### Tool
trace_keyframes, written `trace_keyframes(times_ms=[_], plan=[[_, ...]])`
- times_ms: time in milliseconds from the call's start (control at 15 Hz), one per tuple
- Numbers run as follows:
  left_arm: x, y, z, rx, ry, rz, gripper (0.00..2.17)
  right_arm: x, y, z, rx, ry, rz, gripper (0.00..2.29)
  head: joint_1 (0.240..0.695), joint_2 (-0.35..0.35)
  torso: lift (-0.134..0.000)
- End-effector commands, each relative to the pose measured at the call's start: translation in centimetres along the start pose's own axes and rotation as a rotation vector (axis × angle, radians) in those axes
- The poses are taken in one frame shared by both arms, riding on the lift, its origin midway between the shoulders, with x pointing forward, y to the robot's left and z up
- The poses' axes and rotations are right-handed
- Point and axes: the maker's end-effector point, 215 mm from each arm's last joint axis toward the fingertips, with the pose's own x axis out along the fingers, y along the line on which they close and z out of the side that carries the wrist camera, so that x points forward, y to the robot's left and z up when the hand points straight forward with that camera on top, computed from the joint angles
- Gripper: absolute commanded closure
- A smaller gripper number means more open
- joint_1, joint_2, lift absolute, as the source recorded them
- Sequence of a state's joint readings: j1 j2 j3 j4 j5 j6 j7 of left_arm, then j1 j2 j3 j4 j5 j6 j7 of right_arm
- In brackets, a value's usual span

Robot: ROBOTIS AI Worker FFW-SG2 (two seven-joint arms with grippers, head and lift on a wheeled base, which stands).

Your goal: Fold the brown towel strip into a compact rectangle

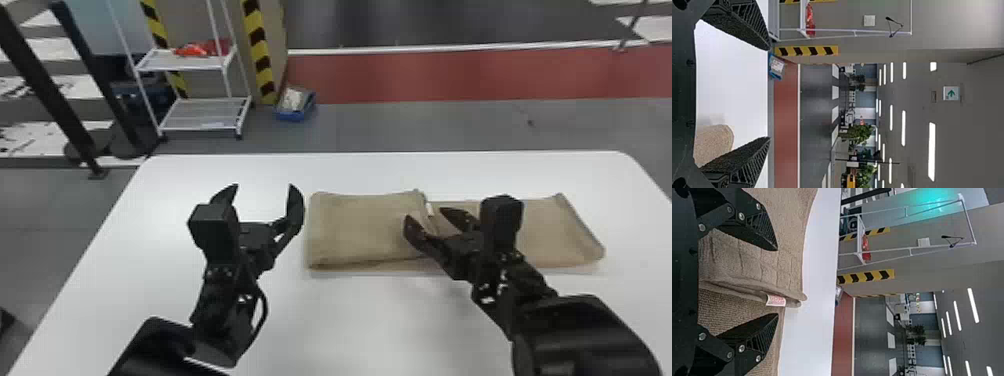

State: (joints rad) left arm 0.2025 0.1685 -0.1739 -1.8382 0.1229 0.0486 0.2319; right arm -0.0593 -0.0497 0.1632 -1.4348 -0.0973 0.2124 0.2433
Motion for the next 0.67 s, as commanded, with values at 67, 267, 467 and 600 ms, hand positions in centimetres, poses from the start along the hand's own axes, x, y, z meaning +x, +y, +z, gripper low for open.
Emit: trace_keyframes(times_ms=[67, 267, 467, 600], plan=[[-0.4, 0.8, 0.0, -0.005, -0.009, 0.013, 0.07, 0.9, 0.2, -0.1, -0.003, 0.009, 0.004, 0.35, 0.695, 0.109, -0.123], [-0.6, 1.0, 0.2, -0.012, -0.011, 0.018, 0.07, 1.8, -0.4, 0.1, -0.007, 0.018, 0.000, 0.47, 0.695, 0.117, -0.123], [-0.6, 1.0, 0.1, -0.013, -0.009, 0.018, 0.07, 2.2, -0.8, -0.1, -0.007, 0.034, -0.003, 0.50, 0.695, 0.118, -0.123], [-0.6, 1.0, 0.0, -0.014, -0.008, 0.018, 0.07, 2.3, -0.9, -0.5, -0.005, 0.053, -0.003, 0.59, 0.695, 0.116, -0.123]])
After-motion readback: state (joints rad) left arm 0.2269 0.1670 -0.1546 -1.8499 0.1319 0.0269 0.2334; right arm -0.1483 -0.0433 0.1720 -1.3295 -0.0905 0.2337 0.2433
